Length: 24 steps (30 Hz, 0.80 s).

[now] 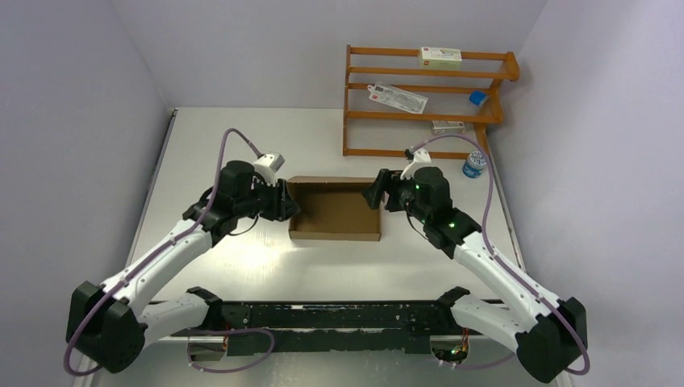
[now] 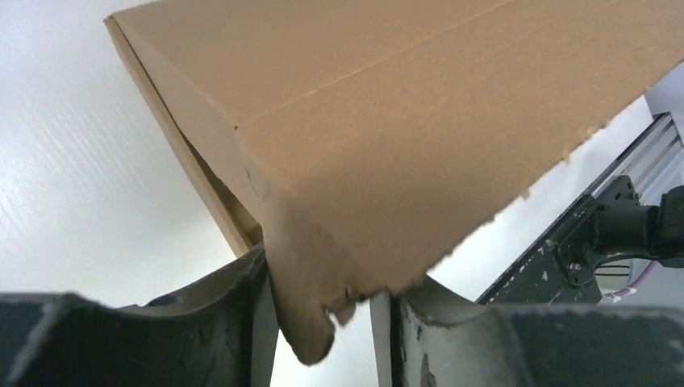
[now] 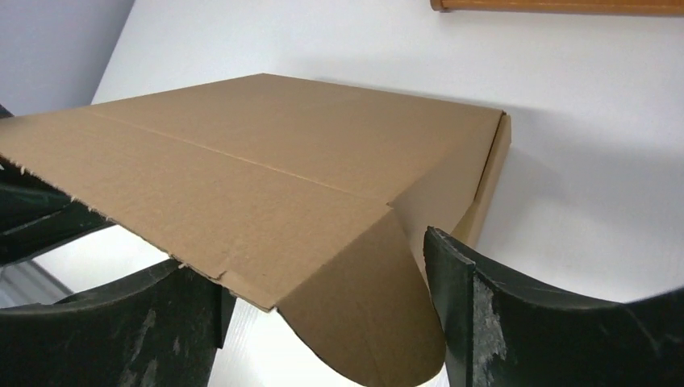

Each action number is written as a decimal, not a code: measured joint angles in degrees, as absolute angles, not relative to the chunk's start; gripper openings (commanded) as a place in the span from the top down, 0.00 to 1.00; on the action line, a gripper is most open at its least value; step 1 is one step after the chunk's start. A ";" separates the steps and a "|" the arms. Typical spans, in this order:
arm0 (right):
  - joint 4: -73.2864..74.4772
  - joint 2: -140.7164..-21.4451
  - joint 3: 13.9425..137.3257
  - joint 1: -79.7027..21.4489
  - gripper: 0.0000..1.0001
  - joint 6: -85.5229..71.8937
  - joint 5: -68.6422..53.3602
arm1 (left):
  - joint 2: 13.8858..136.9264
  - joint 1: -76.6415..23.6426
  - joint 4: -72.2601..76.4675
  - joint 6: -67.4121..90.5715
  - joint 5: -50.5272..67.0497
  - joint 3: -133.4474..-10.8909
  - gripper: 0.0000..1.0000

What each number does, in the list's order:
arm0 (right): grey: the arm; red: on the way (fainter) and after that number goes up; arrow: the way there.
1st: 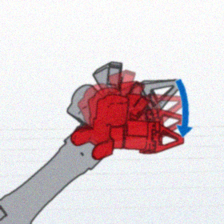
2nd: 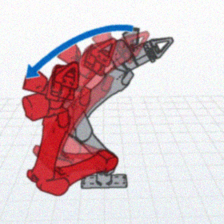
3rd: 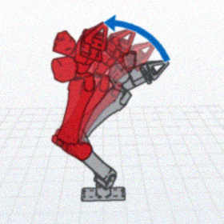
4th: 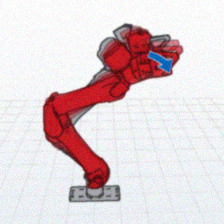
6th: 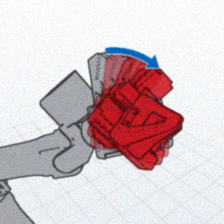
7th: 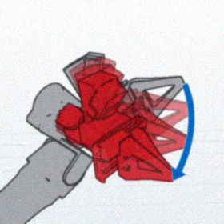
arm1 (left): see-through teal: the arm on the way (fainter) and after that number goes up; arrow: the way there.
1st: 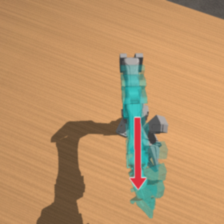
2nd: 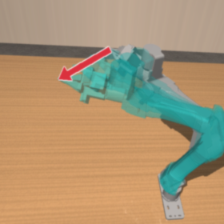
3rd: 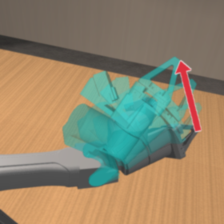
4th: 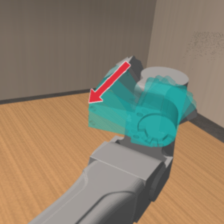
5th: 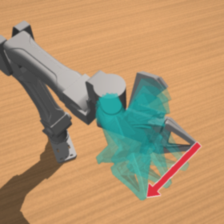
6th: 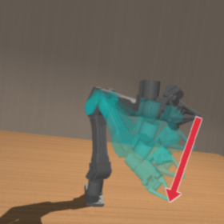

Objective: Fold the paper box

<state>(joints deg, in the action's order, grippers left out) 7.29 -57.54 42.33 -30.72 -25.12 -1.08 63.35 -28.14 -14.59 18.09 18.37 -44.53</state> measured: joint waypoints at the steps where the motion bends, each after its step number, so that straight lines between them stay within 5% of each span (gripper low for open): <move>1: 7.75 -56.23 42.04 -30.79 0.14 -25.12 -1.56 | 61.98 -28.18 -14.94 18.26 18.02 -43.83 0.49; 12: 17.65 -47.00 42.28 -30.81 0.02 -25.23 -2.90 | 45.45 -28.34 -21.85 19.53 13.15 -42.57 0.24; 24: 26.59 -48.14 58.37 -30.83 0.07 -24.62 1.37 | 44.34 -28.34 -32.45 18.41 8.14 -60.10 0.33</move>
<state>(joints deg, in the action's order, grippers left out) 26.59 -48.14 58.37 -30.83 -24.62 1.37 44.34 -28.34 -32.45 18.41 8.14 -60.10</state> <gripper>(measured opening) 0.969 0.709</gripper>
